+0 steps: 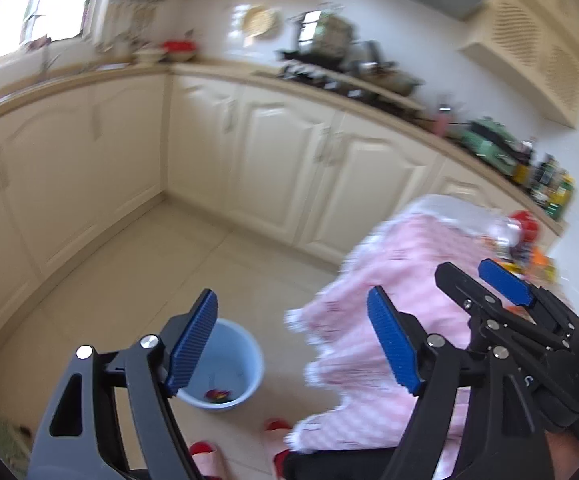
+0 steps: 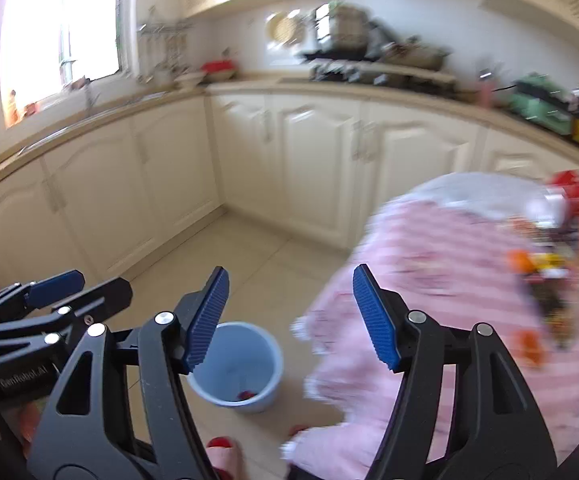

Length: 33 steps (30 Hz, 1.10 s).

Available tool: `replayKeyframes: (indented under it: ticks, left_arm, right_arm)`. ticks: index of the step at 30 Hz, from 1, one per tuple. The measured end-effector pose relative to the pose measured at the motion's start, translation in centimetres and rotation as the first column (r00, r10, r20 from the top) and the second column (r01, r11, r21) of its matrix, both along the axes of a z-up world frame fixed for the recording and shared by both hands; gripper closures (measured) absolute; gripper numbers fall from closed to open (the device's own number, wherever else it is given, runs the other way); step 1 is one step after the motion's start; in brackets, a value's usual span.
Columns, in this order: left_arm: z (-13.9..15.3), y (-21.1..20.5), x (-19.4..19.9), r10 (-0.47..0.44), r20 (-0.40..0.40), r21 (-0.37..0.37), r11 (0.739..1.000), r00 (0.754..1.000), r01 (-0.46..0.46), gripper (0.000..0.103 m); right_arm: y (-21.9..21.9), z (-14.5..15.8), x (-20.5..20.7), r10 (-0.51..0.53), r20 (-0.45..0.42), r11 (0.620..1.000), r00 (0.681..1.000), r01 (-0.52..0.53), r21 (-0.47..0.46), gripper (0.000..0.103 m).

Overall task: Collect trash
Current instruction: 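Move both open tools back toward the table, then grasp the orange peel with the left tool while the right tool grasps the gold bag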

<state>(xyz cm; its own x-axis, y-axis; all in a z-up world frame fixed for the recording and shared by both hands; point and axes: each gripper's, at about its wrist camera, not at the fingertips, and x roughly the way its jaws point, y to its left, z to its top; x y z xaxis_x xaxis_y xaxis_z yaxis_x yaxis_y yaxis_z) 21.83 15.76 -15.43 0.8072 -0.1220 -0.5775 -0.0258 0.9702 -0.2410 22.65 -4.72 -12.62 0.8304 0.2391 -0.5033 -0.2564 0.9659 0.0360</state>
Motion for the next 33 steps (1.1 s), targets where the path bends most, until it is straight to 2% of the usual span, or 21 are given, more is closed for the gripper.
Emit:
replayKeyframes:
  ticks: [5, 8, 11, 17, 20, 23, 24, 25, 27, 29, 33]
  left_arm:
    - [1.7, -7.9, -0.5, -0.169, 0.015, 0.032, 0.985, 0.985, 0.169, 0.027]
    - [2.0, -14.0, -0.1, -0.290, -0.003, 0.063, 0.955, 0.957, 0.289, 0.027]
    - [1.7, -18.6, 0.2, -0.372, -0.021, 0.085, 0.924, 0.928, 0.373, 0.027]
    - [-0.1, -24.1, 1.8, -0.423, -0.075, 0.129, 0.894, 0.903, 0.429, 0.027]
    - [-1.2, -25.8, 3.0, -0.421, -0.107, 0.159, 0.887, 0.901, 0.433, 0.028]
    - [-1.9, -26.8, 4.0, -0.421, -0.138, 0.156, 0.885, 0.897, 0.439, 0.028]
    - [-2.2, -27.3, 4.4, -0.419, -0.153, 0.161, 0.883, 0.895, 0.441, 0.032]
    - [-2.5, -27.9, 4.9, -0.412, -0.180, 0.180, 0.879, 0.893, 0.441, 0.042]
    - [-3.0, -28.6, 5.4, -0.409, -0.213, 0.199, 0.871, 0.888, 0.449, 0.052]
    - [-3.0, -29.1, 5.6, -0.397, -0.215, 0.239, 0.864, 0.892, 0.442, 0.064]
    - [-2.8, -28.9, 5.7, -0.414, -0.208, 0.228, 0.861, 0.886, 0.455, 0.067]
  right_arm:
    - [-9.2, 1.9, -3.2, -0.169, 0.049, 0.985, 0.984, 0.170, -0.011, 0.037]
    - [-14.4, 2.3, -5.2, -0.277, 0.078, 0.960, 0.958, 0.280, -0.022, 0.037]
    - [-18.8, 2.4, -7.5, -0.370, 0.111, 0.927, 0.922, 0.375, -0.026, 0.034]
    - [-25.2, 1.4, -9.9, -0.491, 0.132, 0.867, 0.861, 0.497, -0.018, 0.033]
    - [-27.7, 0.9, -10.5, -0.542, 0.120, 0.838, 0.832, 0.546, 0.000, 0.033]
    - [-29.7, 0.4, -10.8, -0.581, 0.107, 0.812, 0.807, 0.584, 0.008, 0.032]
    - [-30.3, 0.1, -10.7, -0.591, 0.096, 0.805, 0.801, 0.593, 0.013, 0.032]
    - [-30.8, -0.2, -10.6, -0.598, 0.085, 0.801, 0.797, 0.599, 0.016, 0.032]
    - [-32.1, -0.8, -10.4, -0.613, 0.052, 0.790, 0.788, 0.612, 0.034, 0.032]
    - [-33.4, -1.2, -10.2, -0.627, 0.025, 0.779, 0.779, 0.625, 0.057, 0.032]
    - [-35.0, -2.0, -9.6, -0.641, -0.032, 0.764, 0.767, 0.642, 0.063, 0.032]
